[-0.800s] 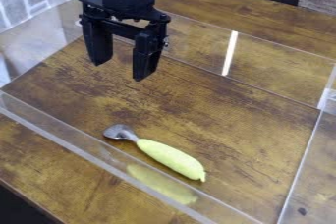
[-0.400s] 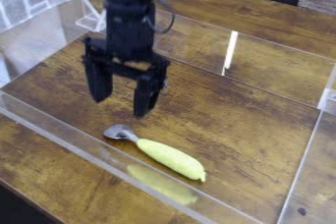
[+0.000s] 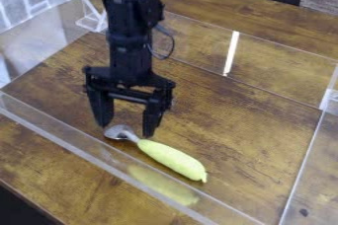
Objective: Move the green spoon to the right
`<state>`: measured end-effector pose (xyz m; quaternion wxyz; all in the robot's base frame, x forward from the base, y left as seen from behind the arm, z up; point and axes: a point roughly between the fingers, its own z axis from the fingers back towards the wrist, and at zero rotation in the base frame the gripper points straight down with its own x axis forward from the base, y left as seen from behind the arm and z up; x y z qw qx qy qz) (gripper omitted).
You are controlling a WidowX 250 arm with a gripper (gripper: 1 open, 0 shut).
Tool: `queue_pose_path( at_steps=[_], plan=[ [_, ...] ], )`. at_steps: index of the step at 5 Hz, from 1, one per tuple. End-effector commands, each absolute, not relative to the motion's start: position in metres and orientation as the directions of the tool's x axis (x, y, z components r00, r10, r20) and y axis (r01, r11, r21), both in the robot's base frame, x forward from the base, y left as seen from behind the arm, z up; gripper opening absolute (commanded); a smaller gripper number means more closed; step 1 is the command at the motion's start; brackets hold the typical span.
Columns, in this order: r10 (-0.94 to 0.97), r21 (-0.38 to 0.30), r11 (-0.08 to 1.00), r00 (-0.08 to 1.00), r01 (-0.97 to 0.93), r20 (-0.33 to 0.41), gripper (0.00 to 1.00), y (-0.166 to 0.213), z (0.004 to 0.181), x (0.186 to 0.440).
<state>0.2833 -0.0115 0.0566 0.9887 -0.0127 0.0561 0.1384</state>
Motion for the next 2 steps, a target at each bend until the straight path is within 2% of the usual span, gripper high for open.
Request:
queue_pose_path(
  at_steps=[1,2],
  plan=[
    [0.482,-0.039,0.874,0.874,-0.485,-0.063,1.00,-0.0047,0.0551,0.2853],
    [0.665,-0.062,0.742,0.745,-0.667,-0.047,1.00,-0.0034,0.0545,0.2847]
  ],
)
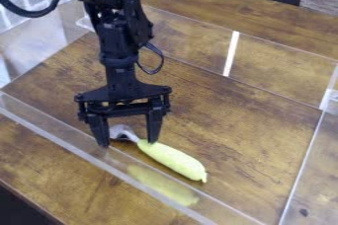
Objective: Move the green spoon to the right
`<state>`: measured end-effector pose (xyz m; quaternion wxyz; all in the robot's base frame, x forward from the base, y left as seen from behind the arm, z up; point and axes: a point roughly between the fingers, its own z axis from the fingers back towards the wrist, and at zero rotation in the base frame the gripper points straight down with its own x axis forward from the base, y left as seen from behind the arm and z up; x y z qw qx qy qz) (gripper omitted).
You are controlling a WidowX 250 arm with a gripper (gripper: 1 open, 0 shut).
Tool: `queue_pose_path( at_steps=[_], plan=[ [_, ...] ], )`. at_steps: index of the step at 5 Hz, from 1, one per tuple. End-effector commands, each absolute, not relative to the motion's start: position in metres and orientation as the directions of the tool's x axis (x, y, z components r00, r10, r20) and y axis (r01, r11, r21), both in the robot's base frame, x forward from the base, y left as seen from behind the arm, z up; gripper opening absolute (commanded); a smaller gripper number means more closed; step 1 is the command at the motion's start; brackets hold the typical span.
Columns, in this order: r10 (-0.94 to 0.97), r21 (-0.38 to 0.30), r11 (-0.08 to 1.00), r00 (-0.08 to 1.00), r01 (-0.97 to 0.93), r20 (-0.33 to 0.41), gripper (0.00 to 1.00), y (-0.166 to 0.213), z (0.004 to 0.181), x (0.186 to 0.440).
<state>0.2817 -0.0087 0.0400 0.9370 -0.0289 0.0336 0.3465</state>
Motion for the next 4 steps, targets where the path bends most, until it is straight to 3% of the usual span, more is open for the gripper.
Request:
queue_pose_path(
  at_steps=[1,2,3,4],
  plan=[
    [0.807,-0.086,0.584,0.589,-0.807,-0.043,1.00,-0.002,0.052,0.284],
    [0.913,-0.106,0.400,0.406,-0.910,-0.045,1.00,0.002,0.058,0.285],
    [0.954,-0.128,0.290,0.296,-0.949,-0.036,1.00,0.009,0.059,0.286],
    [0.986,-0.144,0.158,0.163,-0.977,-0.021,1.00,0.011,0.051,0.296]
  ],
)
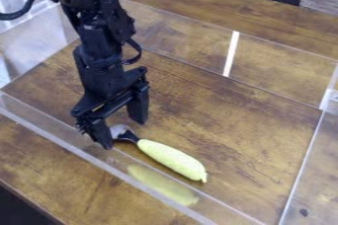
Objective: Move the green spoon to the right
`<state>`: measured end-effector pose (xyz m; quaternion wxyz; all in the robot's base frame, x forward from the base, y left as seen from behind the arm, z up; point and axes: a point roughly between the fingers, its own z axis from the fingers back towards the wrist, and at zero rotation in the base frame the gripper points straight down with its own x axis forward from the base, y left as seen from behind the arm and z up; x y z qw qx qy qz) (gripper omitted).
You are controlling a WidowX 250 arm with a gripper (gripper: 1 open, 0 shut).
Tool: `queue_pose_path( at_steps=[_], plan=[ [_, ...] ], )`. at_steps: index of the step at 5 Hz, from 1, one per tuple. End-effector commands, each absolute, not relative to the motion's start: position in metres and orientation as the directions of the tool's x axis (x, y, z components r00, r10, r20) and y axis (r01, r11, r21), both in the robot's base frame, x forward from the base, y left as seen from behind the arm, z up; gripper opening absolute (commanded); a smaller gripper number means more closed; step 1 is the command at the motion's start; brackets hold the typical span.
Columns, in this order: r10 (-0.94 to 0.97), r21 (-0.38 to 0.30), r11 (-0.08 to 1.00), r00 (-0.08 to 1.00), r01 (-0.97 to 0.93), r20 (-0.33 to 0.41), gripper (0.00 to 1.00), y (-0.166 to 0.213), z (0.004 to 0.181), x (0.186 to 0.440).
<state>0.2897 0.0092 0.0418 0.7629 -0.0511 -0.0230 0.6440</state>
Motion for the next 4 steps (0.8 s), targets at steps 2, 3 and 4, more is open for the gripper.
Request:
queue_pose_path(
  at_steps=[2,3,4],
  plan=[
    [0.992,-0.166,0.126,0.128,-0.978,-0.002,1.00,0.011,0.040,0.303],
    [0.983,-0.176,0.182,0.184,-0.967,0.009,1.00,0.010,0.036,0.298],
    [0.969,-0.190,0.245,0.244,-0.951,0.030,1.00,0.010,0.037,0.293]
  ],
)
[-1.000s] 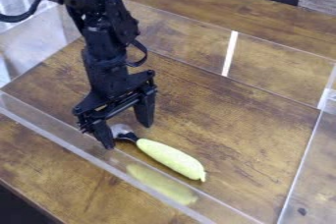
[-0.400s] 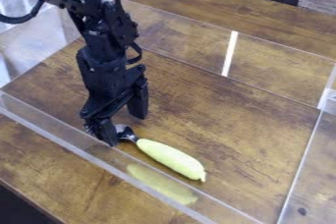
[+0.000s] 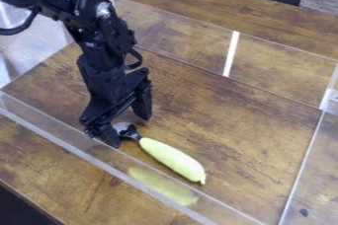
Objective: Move the green spoon to the right
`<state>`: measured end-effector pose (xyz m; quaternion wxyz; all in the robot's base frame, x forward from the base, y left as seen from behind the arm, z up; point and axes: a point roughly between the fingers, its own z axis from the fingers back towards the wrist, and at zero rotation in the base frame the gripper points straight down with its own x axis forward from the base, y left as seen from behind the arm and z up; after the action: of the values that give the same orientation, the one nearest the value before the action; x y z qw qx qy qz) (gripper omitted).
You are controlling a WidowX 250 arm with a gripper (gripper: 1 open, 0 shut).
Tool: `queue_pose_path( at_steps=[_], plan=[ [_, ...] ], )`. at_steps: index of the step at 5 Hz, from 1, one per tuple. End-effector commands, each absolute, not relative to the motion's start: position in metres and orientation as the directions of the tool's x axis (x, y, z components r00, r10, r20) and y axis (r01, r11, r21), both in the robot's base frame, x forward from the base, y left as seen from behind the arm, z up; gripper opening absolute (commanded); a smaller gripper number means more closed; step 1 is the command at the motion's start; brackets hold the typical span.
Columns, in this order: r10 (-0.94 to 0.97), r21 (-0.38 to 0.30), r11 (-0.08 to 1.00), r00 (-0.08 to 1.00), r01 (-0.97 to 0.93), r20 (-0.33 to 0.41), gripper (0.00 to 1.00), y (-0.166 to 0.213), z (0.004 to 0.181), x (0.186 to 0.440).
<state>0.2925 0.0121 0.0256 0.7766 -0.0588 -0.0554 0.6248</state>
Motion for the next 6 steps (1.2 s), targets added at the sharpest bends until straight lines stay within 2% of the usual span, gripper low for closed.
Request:
queue_pose_path(
  at_steps=[1,2,4,6],
  plan=[
    [0.977,-0.198,0.215,0.209,-0.956,0.050,1.00,-0.008,0.040,0.292],
    [0.982,-0.208,0.184,0.171,-0.961,0.080,1.00,-0.026,0.041,0.289],
    [0.989,-0.216,0.063,0.033,-0.974,0.142,1.00,-0.026,0.039,0.313],
    [0.973,-0.203,0.192,0.160,-0.960,0.165,1.00,-0.013,0.038,0.310]
  ],
)
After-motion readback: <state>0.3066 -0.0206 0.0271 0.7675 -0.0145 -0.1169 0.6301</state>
